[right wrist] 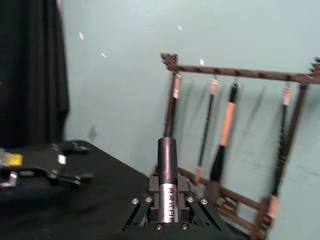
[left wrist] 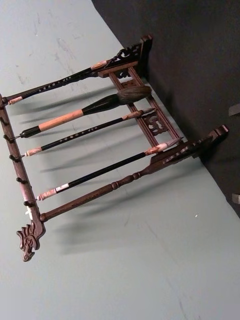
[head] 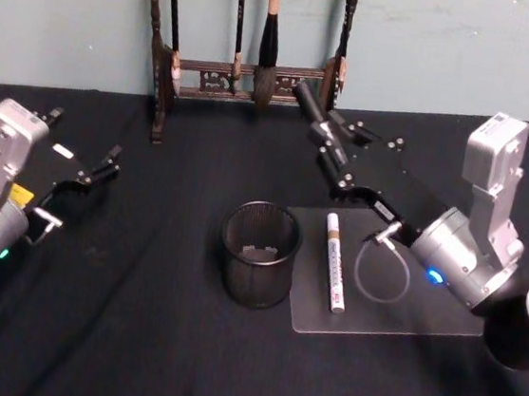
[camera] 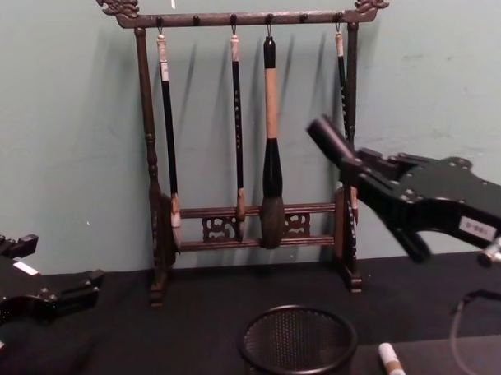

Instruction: Pick up the water-based marker from the table and place it into the pen holder.

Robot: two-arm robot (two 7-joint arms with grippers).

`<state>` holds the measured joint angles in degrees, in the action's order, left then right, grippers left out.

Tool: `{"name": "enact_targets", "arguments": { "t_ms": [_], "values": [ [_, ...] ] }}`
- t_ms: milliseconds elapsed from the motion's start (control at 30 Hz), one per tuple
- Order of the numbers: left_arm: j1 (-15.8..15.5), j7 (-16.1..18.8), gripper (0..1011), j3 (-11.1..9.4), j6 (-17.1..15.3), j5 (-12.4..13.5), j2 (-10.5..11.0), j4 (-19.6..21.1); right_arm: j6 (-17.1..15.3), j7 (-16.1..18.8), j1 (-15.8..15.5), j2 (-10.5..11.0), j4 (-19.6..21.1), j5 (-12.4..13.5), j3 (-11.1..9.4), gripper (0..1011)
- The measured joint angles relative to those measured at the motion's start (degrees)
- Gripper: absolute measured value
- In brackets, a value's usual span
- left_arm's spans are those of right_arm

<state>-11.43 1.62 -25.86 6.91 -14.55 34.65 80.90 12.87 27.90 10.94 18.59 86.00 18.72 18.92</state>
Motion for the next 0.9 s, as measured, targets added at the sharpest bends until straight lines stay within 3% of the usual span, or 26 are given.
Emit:
{"name": "enact_targets", "arguments": {
  "t_ms": [333,900],
  "values": [
    [0.0,0.0,1001,0.0,0.0,0.0,0.0,0.0,1.92,3.78,1.46,-1.48,-2.63,3.29,3.22,214],
    [0.0,0.0,1001,0.0,0.0,0.0,0.0,0.0,0.12,4.22,3.22,-3.24,-6.76,5.78,6.39,214]
  ]
}}
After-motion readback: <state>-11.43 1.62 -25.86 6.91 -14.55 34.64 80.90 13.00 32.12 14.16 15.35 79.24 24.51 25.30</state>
